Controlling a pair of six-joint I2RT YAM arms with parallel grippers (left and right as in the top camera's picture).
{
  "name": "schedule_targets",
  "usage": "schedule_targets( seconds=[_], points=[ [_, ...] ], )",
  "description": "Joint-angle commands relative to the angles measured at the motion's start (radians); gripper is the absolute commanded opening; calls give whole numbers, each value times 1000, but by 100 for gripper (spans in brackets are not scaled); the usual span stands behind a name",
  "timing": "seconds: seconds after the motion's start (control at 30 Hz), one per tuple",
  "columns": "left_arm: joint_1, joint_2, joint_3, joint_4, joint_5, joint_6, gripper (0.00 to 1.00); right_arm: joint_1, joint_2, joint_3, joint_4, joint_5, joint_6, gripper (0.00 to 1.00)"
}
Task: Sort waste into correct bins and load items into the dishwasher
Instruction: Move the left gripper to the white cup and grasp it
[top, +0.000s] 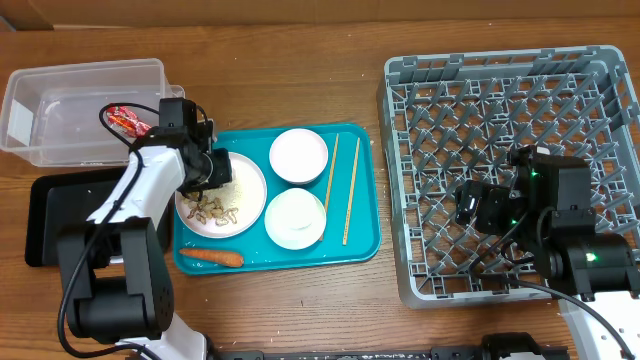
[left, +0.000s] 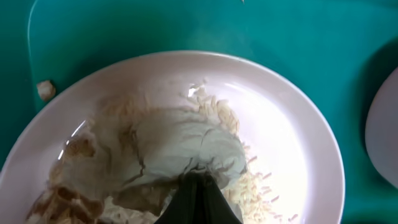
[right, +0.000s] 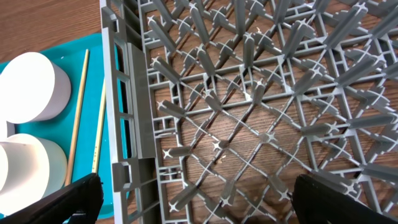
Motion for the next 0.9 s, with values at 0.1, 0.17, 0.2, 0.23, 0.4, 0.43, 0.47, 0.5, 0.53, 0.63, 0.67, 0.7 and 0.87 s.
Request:
schedule_targets(
  seconds=[0.1,0.17,0.2,0.23,0.4,0.43,0.47,0.5,0.53,0.63,0.67,0.7,0.87],
  points=[
    [-3,-126,180,-101,-88,14,4,-4,-5,26,0,6,3,100],
    [-3,-146,216,-111,-124,15,4,-4,-5,26,0,6,3,100],
    [-3,-151,225,-111,-140,14,4,-4,-5,26,0,6,3,100],
    [-3,-155,233,-110,-157,14,4,-4,-5,26,0,6,3,100],
    [9,-158,271,-75,-264,14,4,-4,-5,26,0,6,3,100],
    [17,-158,271,-53,-279,15,4,-4,-5,26,0,6,3,100],
    [25,-158,271,-36,-290,15,4,-4,-5,26,0,6,3,100],
    [39,-158,271,-10,-296,15,4,-4,-5,26,0,6,3,100],
    [51,-158,271,9,-296,15,4,-4,-5,26,0,6,3,100],
    [96,-158,271,70,-293,14,4,-4,-5,26,1,6,3,100],
    [111,-156,271,87,-294,14,4,-4,-5,26,2,6,3,100],
    [142,-147,271,118,-293,14,4,-4,-5,26,2,6,3,100],
    [198,-103,271,156,-293,11,20,-4,-5,26,2,6,3,100]
  ],
)
